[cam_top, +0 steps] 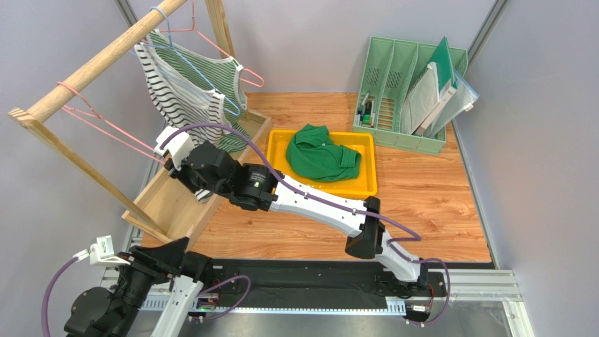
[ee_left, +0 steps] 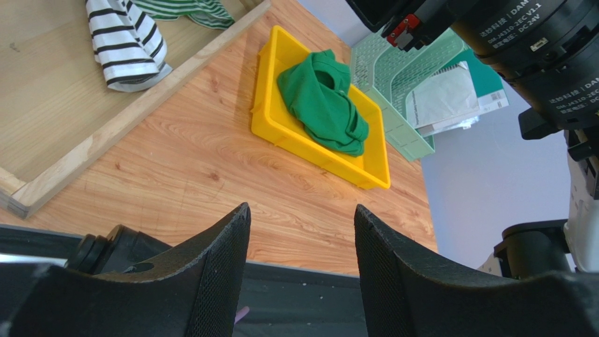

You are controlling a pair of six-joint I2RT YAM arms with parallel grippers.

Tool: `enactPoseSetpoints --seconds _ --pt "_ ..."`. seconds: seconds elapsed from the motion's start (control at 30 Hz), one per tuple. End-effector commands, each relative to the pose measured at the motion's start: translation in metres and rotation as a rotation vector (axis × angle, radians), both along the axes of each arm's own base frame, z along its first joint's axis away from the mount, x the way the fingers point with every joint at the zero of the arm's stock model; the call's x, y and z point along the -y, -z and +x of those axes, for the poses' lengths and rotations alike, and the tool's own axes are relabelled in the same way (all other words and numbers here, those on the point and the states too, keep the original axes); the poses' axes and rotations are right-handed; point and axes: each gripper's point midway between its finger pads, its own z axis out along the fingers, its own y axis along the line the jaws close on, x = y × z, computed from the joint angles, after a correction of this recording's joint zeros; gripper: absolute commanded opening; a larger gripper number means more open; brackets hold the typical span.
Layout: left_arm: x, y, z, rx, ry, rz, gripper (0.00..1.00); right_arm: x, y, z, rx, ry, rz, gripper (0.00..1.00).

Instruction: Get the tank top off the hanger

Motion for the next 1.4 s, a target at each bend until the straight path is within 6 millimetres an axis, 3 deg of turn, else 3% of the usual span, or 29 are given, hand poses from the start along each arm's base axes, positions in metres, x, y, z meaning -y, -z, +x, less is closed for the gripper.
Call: enactPoseSetpoints --seconds 0.0,0.17,0.27,0.33,0.43,0.6,0.63,0.73,0.77,0.83,0.87,0.9,0.97,1.0,1.07,1.1,1.17,1.2,1.23,1.37 --pt "-0.006 -0.012 -0.029 0.175 0.012 -0.056 0.62 0.012 -0.043 -0.005 0.012 0.006 0.094 0.30" --pt "-0.007 -0.028 -0.037 0.243 0.022 -0.059 0.64 0.022 -0.056 -0.009 0.010 0.010 0.106 0.52" --pt "-0.007 -0.041 -0.042 0.292 0.034 -0.057 0.66 0.036 -0.072 -0.015 0.007 0.004 0.119 0.71" --pt "-0.005 -0.047 -0.044 0.312 0.046 -0.059 0.66 0.048 -0.084 -0.024 0.008 -0.005 0.130 0.97" --pt "0.009 -0.062 -0.045 0.354 0.127 -0.062 0.67 0.067 -0.100 -0.039 0.001 -0.030 0.144 1.00" --pt "0.025 -0.093 -0.041 0.425 0.210 -0.061 0.68 0.109 -0.104 -0.056 -0.014 -0.038 0.118 1.00" --pt "0.028 -0.102 -0.042 0.452 0.232 -0.062 0.68 0.127 -0.098 -0.058 -0.015 -0.021 0.100 1.00" --pt "0.036 -0.124 -0.035 0.469 0.265 -0.055 0.68 0.157 -0.085 -0.057 -0.040 0.035 0.096 1.00" --pt "0.039 -0.130 -0.033 0.470 0.275 -0.059 0.68 0.173 -0.069 -0.058 -0.052 0.048 0.074 1.00" --pt "0.051 -0.147 -0.019 0.460 0.321 -0.072 0.68 0.194 -0.057 -0.057 -0.061 0.089 0.069 1.00" --pt "0.055 -0.154 -0.017 0.462 0.334 -0.078 0.68 0.211 -0.038 -0.058 -0.071 0.105 0.043 1.00" --pt "0.061 -0.159 0.000 0.425 0.344 -0.077 0.67 0.218 -0.029 -0.057 -0.095 0.132 0.044 1.00" --pt "0.065 -0.175 0.010 0.417 0.344 -0.099 0.67 0.234 -0.007 -0.055 -0.121 0.181 0.016 1.00" --pt "0.070 -0.180 0.030 0.375 0.343 -0.097 0.67 0.245 0.010 -0.056 -0.150 0.206 -0.004 1.00" --pt "0.071 -0.199 0.043 0.379 0.321 -0.122 0.66 0.263 0.030 -0.050 -0.175 0.283 -0.050 1.00" --pt "0.076 -0.202 0.064 0.327 0.308 -0.135 0.65 0.271 0.043 -0.048 -0.187 0.314 -0.076 1.00" --pt "0.076 -0.228 0.076 0.382 0.293 -0.144 0.65 0.283 0.059 -0.046 -0.225 0.371 -0.104 1.00" --pt "0.079 -0.231 0.097 0.358 0.272 -0.143 0.65 0.287 0.064 -0.044 -0.238 0.388 -0.108 1.00" --pt "0.069 -0.242 0.107 0.377 0.197 -0.148 0.64 0.292 0.074 -0.044 -0.256 0.411 -0.119 1.00" --pt "0.050 -0.248 0.166 0.332 -0.002 -0.115 0.63 0.302 0.087 -0.040 -0.302 0.467 -0.114 1.00"
